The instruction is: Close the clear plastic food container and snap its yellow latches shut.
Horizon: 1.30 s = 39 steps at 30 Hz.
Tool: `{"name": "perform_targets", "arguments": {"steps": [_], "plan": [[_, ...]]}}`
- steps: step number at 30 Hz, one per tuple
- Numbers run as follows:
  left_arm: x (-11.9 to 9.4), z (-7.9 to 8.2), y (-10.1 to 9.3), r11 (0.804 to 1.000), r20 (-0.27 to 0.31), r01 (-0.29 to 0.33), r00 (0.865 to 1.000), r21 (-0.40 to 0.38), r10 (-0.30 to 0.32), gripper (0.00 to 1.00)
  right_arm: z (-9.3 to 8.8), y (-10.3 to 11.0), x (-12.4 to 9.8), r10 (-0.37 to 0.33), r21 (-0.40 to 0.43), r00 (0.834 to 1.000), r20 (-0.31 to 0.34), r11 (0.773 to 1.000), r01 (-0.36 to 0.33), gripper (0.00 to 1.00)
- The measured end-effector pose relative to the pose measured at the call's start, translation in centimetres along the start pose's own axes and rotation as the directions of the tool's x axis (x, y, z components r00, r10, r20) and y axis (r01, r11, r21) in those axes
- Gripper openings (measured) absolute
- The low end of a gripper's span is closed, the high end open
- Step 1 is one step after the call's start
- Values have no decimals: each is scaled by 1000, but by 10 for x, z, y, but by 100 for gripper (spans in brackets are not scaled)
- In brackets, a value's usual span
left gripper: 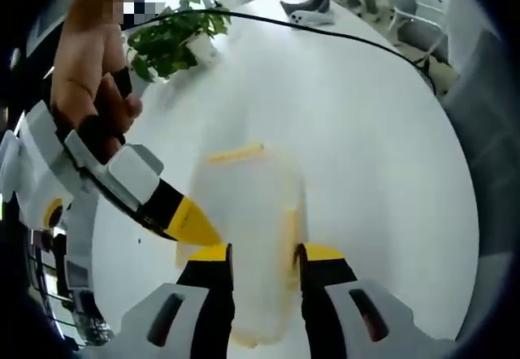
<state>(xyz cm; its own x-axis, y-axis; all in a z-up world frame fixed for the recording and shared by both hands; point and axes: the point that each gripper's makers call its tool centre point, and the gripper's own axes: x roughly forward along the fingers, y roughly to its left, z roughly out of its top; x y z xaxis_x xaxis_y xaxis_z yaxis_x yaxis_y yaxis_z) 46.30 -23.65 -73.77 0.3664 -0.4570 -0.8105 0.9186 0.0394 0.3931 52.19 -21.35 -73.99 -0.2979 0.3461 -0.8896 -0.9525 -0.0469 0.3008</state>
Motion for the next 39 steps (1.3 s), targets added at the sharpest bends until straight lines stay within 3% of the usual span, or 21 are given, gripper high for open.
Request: {"name": "perform_targets", "arguments": {"steps": [2, 5, 17, 29, 39], "plan": [[-1, 1, 0, 1000, 3, 1, 1000, -5, -1, 29, 0, 0, -1, -8, -1, 1000, 1, 1000, 8, 32], [-2, 2, 0, 999, 20, 22, 1000, -25, -21, 30, 3, -1, 1, -25, 100, 999, 25, 995, 22, 34], [-8, 5, -10, 996, 25, 76, 997, -44, -75, 36, -8, 2, -12, -73, 60, 997, 31, 996, 71, 39], [-14, 8, -1, 989, 43, 101, 994, -108, -97, 40, -13, 9, -28, -131, 11, 990, 52, 991, 130, 44], [-21, -11, 1, 989, -16, 117, 993, -86, -119, 44, -17, 20, -35, -158, -23, 986, 60, 987, 159, 47]]}}
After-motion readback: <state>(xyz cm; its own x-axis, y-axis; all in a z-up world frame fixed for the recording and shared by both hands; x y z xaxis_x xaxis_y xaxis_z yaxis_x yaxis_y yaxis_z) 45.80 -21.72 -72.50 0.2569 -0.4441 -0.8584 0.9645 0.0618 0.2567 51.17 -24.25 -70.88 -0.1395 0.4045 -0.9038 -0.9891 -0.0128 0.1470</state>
